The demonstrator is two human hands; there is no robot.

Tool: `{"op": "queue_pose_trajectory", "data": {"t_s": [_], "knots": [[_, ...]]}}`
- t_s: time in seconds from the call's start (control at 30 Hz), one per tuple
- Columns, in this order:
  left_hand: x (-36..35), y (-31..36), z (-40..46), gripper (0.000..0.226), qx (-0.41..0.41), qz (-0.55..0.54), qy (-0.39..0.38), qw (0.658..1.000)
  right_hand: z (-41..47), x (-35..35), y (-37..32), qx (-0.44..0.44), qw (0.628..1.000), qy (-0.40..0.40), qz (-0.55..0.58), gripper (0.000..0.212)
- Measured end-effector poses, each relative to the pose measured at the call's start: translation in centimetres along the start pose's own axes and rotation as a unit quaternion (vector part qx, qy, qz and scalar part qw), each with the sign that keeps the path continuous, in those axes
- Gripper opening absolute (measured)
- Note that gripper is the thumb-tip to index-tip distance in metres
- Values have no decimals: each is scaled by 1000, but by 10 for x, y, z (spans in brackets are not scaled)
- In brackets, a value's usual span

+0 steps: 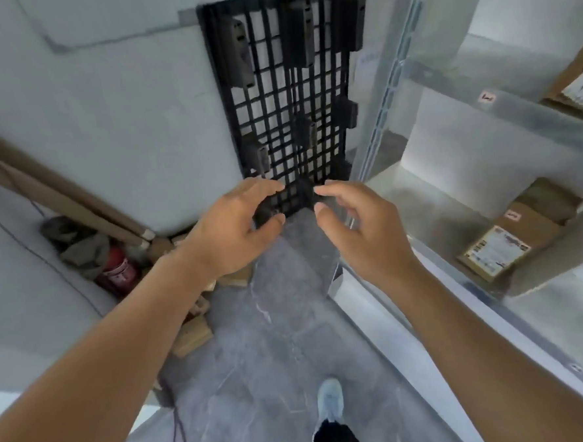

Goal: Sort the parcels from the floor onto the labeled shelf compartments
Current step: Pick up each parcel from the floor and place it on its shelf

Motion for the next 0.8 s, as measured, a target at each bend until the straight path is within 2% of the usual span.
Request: {"op": "queue_pose_trajectory", "data": {"t_s": [0.2, 0.43, 0.63, 0.8], "knots": [[-47, -116, 18, 39, 130, 6, -53, 990, 89, -99, 88, -20, 994, -92, 59, 30], [-101, -245, 34, 38, 302, 6, -91, 949, 174, -216, 181, -114, 963, -228, 85, 28], [-157, -352, 5, 39, 397, -20, -115, 911, 198, -332, 250, -163, 937, -297, 81, 42], [-266, -468, -48, 39, 444, -43, -130, 886, 178, -457, 354, -188, 928, -316, 59, 33]]}}
Point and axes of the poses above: each hand's wrist, its own z-axis towards the middle knuckle, its own x-axis out of the back of the hand, y = z × x, the point moved 2 cm from there along z, towards the middle knuckle, and after that the axes turned 14 degrees about z, right-handed, at the moved point
